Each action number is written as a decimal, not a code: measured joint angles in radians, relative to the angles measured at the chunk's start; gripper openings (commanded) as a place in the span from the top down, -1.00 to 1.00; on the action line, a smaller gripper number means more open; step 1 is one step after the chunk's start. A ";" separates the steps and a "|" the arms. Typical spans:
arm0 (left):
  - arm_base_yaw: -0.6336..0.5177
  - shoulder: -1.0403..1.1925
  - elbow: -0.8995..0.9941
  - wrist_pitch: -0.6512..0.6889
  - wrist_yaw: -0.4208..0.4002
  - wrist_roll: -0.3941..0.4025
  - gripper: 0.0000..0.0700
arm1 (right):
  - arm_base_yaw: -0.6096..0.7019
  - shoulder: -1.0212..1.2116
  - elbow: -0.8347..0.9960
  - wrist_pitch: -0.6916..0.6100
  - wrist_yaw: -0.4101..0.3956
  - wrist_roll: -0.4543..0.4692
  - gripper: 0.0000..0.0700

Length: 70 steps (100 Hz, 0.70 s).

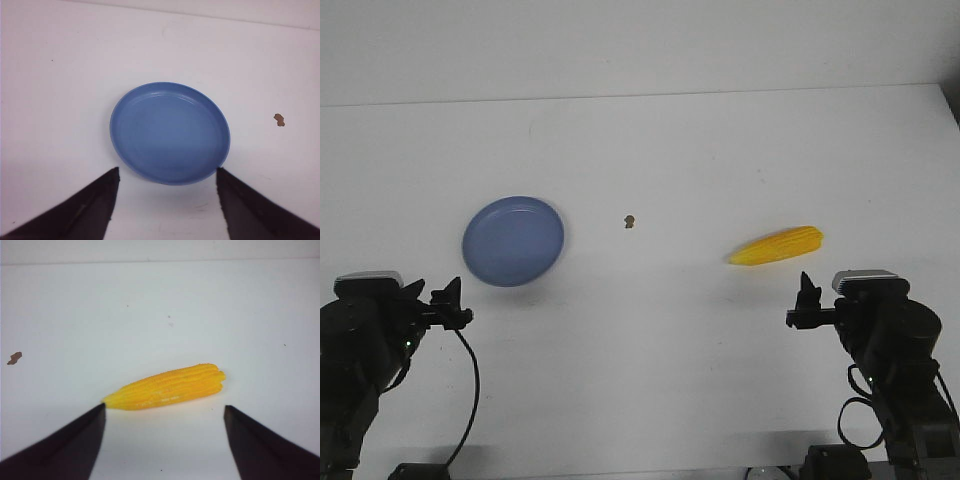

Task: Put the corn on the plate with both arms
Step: 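Reach the left gripper forward to the edge of the blue plate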

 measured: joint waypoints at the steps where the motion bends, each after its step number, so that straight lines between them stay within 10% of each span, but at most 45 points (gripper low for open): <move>1: 0.000 0.000 0.000 0.000 0.000 0.000 -0.24 | 0.000 0.000 0.000 0.000 0.000 0.000 -0.52; 70: 0.106 0.571 0.245 0.036 0.018 -0.054 -0.24 | 0.000 0.000 0.000 0.000 0.000 0.000 -0.52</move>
